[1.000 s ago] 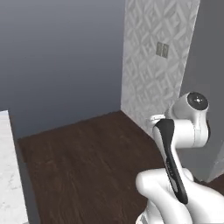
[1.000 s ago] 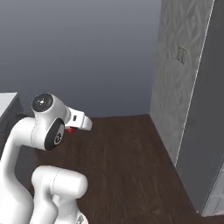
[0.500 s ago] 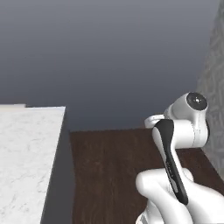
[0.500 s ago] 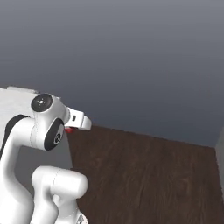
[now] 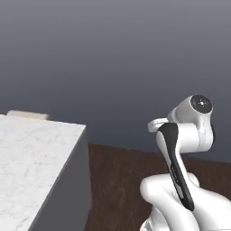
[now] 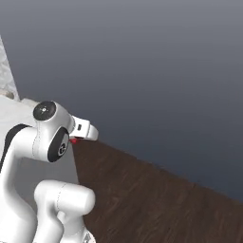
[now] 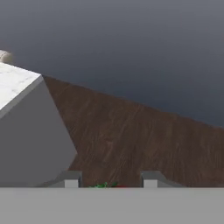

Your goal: Take the strawberry from the fridge and place it on top of the pancake, located on the dining counter.

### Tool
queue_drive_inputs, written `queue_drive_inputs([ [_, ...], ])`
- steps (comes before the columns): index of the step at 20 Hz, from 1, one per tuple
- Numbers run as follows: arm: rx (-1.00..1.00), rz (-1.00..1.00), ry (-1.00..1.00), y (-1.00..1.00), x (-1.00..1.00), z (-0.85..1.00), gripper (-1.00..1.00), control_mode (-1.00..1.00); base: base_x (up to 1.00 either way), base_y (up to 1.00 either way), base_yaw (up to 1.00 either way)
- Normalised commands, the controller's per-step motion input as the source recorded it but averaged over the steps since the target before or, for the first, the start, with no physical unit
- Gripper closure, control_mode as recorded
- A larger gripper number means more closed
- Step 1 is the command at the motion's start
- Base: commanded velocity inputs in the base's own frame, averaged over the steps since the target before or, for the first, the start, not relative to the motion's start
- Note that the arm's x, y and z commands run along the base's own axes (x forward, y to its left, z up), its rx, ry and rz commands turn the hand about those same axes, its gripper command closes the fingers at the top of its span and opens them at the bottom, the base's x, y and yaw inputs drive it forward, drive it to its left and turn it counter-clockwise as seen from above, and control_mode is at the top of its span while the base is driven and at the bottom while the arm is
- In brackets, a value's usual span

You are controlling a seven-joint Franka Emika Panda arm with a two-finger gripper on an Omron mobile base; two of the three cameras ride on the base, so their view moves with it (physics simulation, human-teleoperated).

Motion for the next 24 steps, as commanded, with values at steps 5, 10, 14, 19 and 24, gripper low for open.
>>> queue_drive_inputs([
  [5, 0.00, 0.00, 0.00, 0.00, 0.00, 0.00, 1.00, 1.00, 1.00, -0.71, 0.47],
  [10, 0.00, 0.00, 0.00, 0.00, 0.00, 0.00, 1.00, 1.00, 0.99, -0.71, 0.46],
  [14, 0.00, 0.00, 0.00, 0.00, 0.00, 0.00, 1.00, 1.00, 1.00, -0.71, 0.47],
  [19, 0.00, 0.00, 0.00, 0.00, 0.00, 0.00, 1.00, 1.00, 1.00, -0.72, 0.47],
  [24, 0.00, 0.00, 0.00, 0.00, 0.00, 0.00, 1.00, 1.00, 0.98, -0.68, 0.51],
])
